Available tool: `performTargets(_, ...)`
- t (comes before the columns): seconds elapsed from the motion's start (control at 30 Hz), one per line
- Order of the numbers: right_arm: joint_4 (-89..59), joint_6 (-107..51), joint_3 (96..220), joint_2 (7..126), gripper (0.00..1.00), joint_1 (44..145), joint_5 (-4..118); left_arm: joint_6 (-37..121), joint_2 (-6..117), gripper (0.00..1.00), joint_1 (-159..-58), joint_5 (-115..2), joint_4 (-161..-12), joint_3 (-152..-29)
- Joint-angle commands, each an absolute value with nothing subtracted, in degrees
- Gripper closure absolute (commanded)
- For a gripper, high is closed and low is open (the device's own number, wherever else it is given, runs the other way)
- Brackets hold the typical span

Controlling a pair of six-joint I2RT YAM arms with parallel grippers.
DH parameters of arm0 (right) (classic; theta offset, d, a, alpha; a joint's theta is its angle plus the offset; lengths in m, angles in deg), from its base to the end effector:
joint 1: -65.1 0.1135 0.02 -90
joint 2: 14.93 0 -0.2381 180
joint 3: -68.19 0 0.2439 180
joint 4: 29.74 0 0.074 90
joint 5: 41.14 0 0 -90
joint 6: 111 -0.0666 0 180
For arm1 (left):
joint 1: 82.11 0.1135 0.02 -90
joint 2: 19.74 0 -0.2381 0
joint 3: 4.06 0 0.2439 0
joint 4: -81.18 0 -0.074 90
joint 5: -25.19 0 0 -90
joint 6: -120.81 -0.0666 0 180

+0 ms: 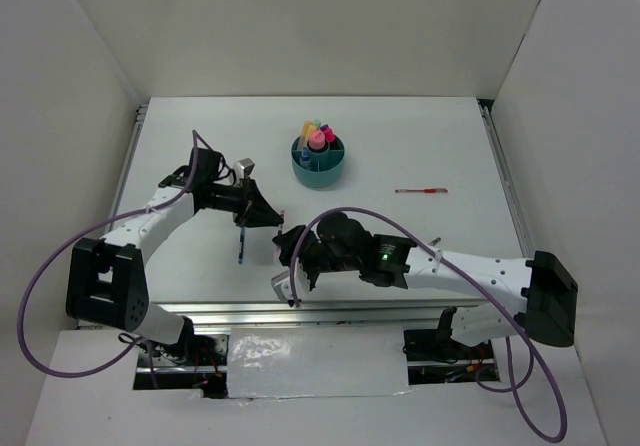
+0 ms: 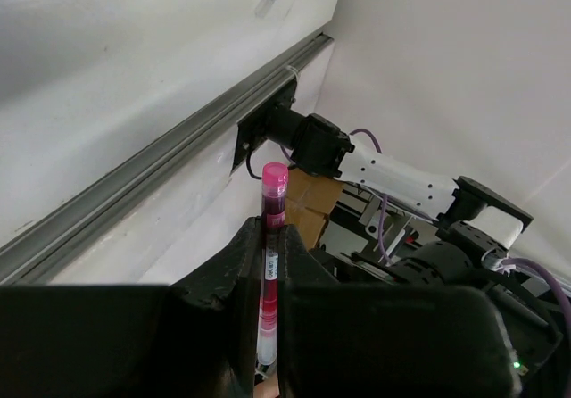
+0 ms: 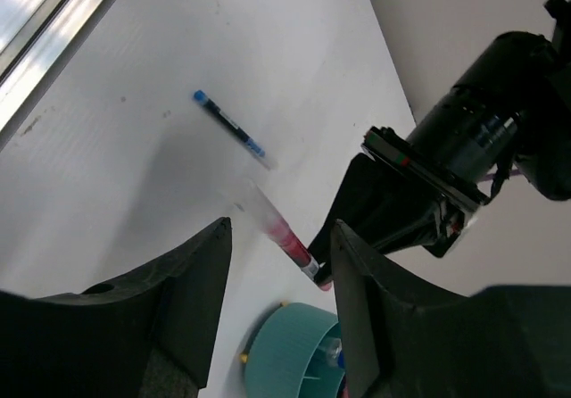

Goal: Sort the stationery into containers
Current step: Pass the stationery from the left arm to the right, then place the stationery into the container

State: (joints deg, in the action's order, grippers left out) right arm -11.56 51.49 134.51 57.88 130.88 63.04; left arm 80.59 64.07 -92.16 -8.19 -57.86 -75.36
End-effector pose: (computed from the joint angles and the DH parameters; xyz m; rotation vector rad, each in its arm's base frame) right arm 0.1155 0.2966 0.2556 -1.9114 0.5591 0.1720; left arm 0.2840 -0.1068 0.2085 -0.4492 2.6048 -1.6434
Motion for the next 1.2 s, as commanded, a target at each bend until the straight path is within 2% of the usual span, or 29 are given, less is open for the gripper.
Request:
performTargets(0.0, -15.2, 58.1, 133.6, 59.1, 0.45, 131.8, 63.6, 82.4, 64.1, 1.0, -92.8, -4.8, -59.8, -75.1)
performTargets(0.37, -13.7, 62.5, 134.0, 60.4, 0.62, 133.7, 62.5, 81.2, 64.6, 1.0, -93.2, -6.4, -58.7, -75.9)
performTargets(0.43, -13.1, 62.5, 134.1, 60.2, 0.68, 134.1, 62.3, 80.9, 64.5, 1.0, -92.8, -6.8, -58.3, -75.9)
performTargets(0.5, -12.8, 62.4, 134.1, 59.9, 0.81, 134.4, 61.8, 80.3, 64.3, 1.0, -92.3, -7.7, -58.0, -76.0)
performTargets(0.57, -12.7, 61.9, 134.0, 59.6, 1.0, 134.7, 61.3, 79.6, 63.9, 0.89, -91.8, -7.9, -58.4, -76.0)
performTargets(0.6, -13.4, 61.5, 133.9, 59.2, 1.0, 134.7, 61.3, 79.3, 63.9, 0.85, -91.5, -7.9, -58.6, -76.0)
performTargets(0.63, -13.5, 60.8, 133.8, 59.2, 1.0, 134.6, 61.2, 78.8, 63.7, 0.73, -91.4, -7.7, -59.1, -76.3)
performTargets(0.67, -13.5, 60.4, 133.8, 58.9, 1.0, 134.5, 61.1, 78.4, 63.5, 0.65, -91.4, -7.5, -59.2, -76.6)
performTargets(0.8, -15.1, 58.3, 134.0, 57.2, 1.0, 134.0, 60.8, 75.0, 62.6, 0.01, -91.0, -9.1, -57.4, -79.8)
performTargets(1.0, -18.0, 44.7, 137.4, 53.4, 1.0, 131.8, 60.8, 71.8, 60.7, 0.01, -82.8, -15.0, -58.2, -88.2)
performTargets(1.03, -18.7, 34.6, 138.6, 53.3, 1.0, 130.7, 60.2, 71.7, 59.7, 0.01, -80.7, -16.3, -59.6, -88.9)
performTargets(1.13, -19.2, 16.8, 144.9, 53.4, 1.0, 120.9, 58.8, 71.4, 53.9, 0.01, -76.2, -21.2, -66.1, -87.7)
performTargets(1.17, -18.1, 5.1, 148.3, 53.7, 1.0, 113.7, 59.1, 71.6, 50.3, 0.01, -74.7, -22.3, -69.8, -85.2)
